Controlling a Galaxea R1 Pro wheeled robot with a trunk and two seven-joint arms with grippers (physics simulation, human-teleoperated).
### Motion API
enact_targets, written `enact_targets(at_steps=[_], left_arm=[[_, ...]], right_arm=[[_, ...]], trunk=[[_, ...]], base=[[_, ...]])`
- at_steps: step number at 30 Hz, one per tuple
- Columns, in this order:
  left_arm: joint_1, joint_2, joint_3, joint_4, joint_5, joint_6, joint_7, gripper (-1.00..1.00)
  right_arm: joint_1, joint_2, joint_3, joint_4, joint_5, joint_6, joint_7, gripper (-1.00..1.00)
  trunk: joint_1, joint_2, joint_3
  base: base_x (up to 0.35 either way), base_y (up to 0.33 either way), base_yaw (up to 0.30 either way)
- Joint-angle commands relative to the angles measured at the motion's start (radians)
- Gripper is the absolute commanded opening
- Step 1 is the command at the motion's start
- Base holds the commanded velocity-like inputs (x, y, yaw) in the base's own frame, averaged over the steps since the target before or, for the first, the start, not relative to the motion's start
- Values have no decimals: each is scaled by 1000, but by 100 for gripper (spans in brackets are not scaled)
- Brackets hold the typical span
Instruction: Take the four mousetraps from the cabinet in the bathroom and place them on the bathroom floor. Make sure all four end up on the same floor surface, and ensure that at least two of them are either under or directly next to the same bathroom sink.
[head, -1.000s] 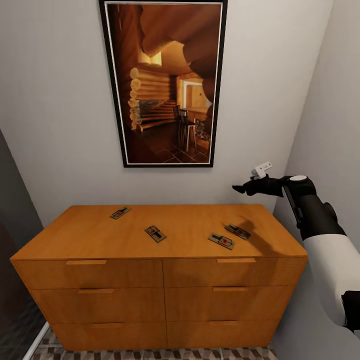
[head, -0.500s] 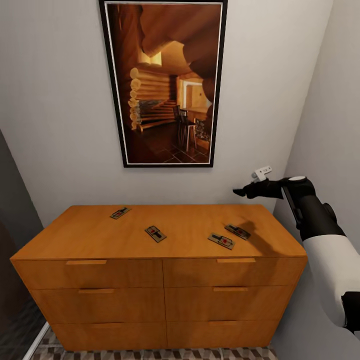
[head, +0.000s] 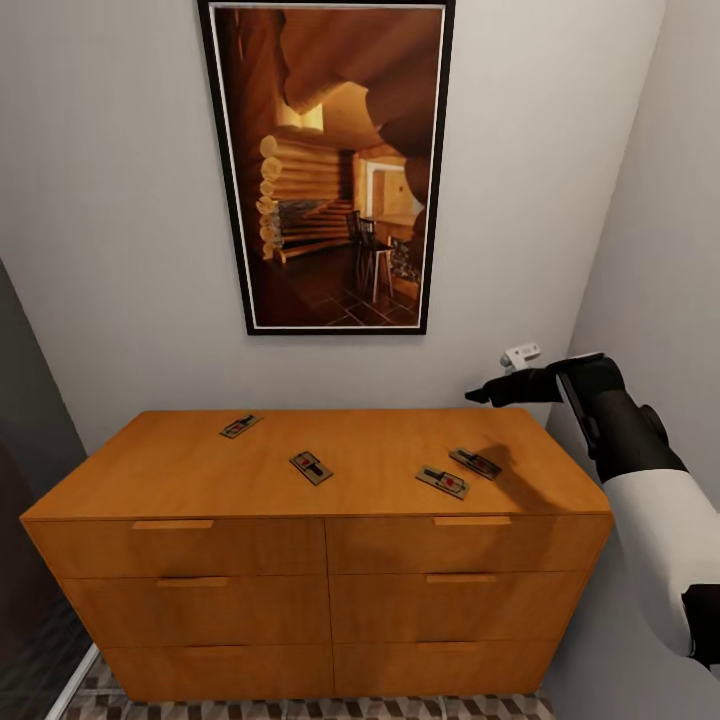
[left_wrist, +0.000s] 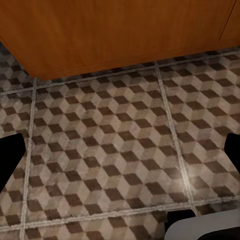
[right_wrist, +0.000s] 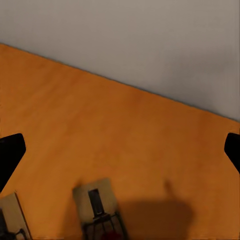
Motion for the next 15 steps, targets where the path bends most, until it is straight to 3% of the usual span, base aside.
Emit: enact_targets(at_steps=[1, 15], left_arm=[[-1, 0, 0, 1, 1, -3, -4, 100], [-1, -1, 0, 1, 1, -3, -4, 100]], right_arm=[[-1, -1, 4, -3, 11, 13, 9, 100], [-1, -4, 11, -33, 10, 90, 10, 100]], trunk=[[0, -1, -1], [0, -1, -1]], base=[[0, 0, 0], [0, 0, 0]])
